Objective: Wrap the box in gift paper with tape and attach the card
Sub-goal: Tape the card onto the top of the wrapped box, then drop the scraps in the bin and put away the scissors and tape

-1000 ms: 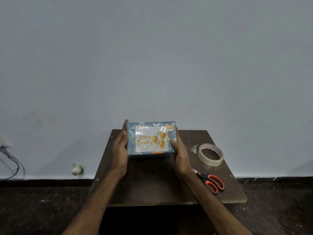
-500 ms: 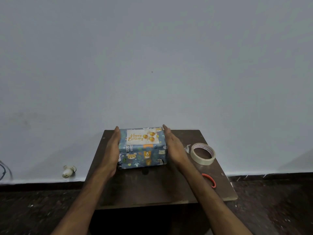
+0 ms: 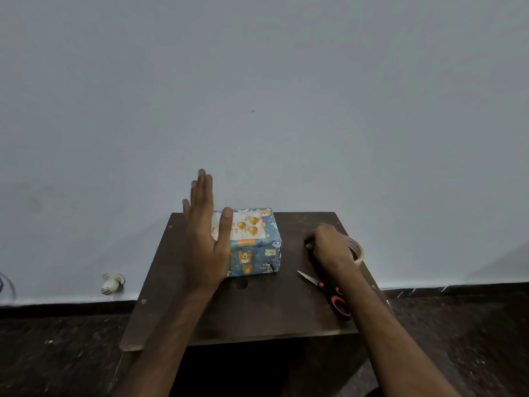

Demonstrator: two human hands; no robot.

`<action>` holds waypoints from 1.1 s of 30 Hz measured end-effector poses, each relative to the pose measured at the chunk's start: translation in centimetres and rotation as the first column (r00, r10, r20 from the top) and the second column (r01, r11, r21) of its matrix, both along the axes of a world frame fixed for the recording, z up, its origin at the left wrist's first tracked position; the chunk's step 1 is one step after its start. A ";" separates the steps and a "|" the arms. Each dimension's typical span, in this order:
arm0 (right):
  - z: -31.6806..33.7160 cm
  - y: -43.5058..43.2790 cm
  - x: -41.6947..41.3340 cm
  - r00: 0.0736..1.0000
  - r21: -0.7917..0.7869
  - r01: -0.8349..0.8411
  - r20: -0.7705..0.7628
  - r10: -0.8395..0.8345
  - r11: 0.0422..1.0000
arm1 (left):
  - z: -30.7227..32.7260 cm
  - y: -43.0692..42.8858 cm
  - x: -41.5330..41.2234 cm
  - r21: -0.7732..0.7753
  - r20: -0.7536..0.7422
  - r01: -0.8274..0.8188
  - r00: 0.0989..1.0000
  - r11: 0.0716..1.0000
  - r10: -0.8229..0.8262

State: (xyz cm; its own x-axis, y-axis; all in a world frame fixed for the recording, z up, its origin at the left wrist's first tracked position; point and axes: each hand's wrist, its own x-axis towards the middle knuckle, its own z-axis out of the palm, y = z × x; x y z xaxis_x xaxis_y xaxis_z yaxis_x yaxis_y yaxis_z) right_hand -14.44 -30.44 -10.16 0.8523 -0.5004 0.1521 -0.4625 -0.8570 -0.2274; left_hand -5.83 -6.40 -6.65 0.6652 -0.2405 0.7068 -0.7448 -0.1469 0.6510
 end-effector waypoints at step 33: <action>5.3 14.8 -0.9 0.721 0.472 -0.567 0.681 0.129 0.675 | 2.5 -1.7 -2.6 -0.839 -0.538 -0.029 0.198 0.543 -0.820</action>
State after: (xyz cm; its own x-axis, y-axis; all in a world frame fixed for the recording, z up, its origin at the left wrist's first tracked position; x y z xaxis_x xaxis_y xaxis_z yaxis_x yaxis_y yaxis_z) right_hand -15.32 -15.67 -4.85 0.8371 -0.3387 0.4296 0.2434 -0.4729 -0.8469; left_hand -8.45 -8.13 -4.19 0.8310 -0.5477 -0.0970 0.4950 0.6488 0.5779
